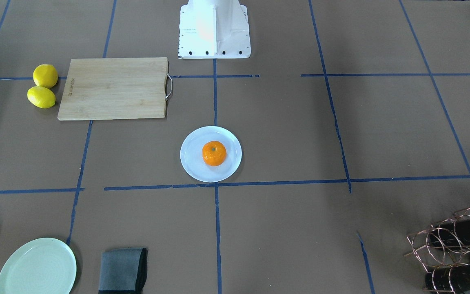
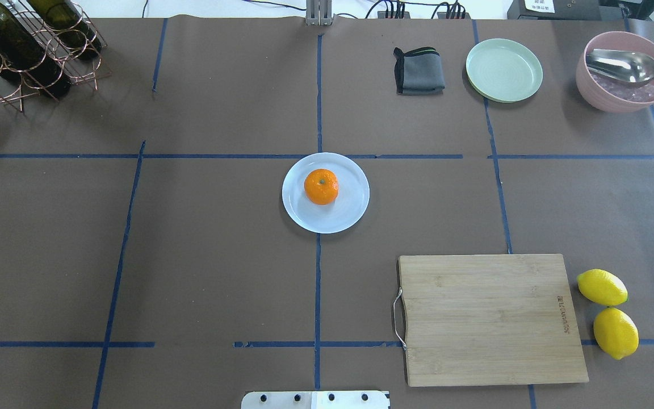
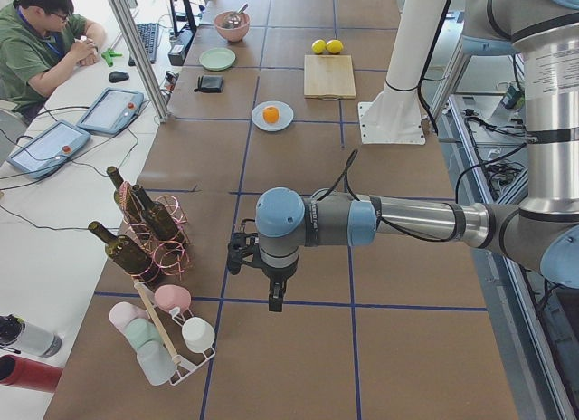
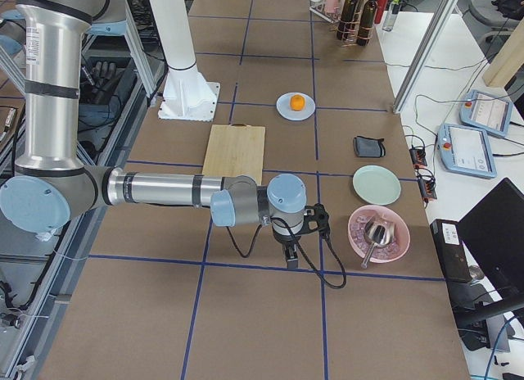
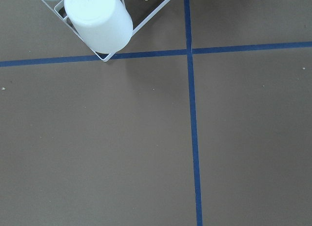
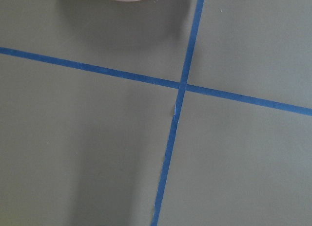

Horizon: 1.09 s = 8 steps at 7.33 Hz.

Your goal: Pick orange to plate

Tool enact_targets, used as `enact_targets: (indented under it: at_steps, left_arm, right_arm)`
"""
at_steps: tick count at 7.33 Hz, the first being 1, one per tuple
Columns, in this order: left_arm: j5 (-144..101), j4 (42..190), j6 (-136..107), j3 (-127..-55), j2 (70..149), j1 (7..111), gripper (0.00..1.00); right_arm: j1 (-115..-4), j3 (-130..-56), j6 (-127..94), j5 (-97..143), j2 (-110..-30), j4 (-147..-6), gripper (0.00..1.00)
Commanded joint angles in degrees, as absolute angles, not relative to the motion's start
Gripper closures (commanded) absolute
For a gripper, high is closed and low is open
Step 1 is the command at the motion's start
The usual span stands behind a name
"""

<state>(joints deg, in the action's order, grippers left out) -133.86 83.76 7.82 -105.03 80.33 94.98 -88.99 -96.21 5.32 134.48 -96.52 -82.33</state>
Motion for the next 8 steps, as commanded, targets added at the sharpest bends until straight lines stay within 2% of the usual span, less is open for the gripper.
enact_targets:
  at_steps: [1,8]
  left_arm:
    - [-133.9,83.8,7.8,-105.0,80.3,94.3,0.0]
    - [-133.9,83.7,7.8,-104.7,79.9,92.6,0.0]
  right_arm:
    - [-90.1,-95.7,7.5,132.3,-96.8,-83.9,0.0]
    - [-90.1,-95.0,7.2,132.5,-96.9,-83.8,0.0]
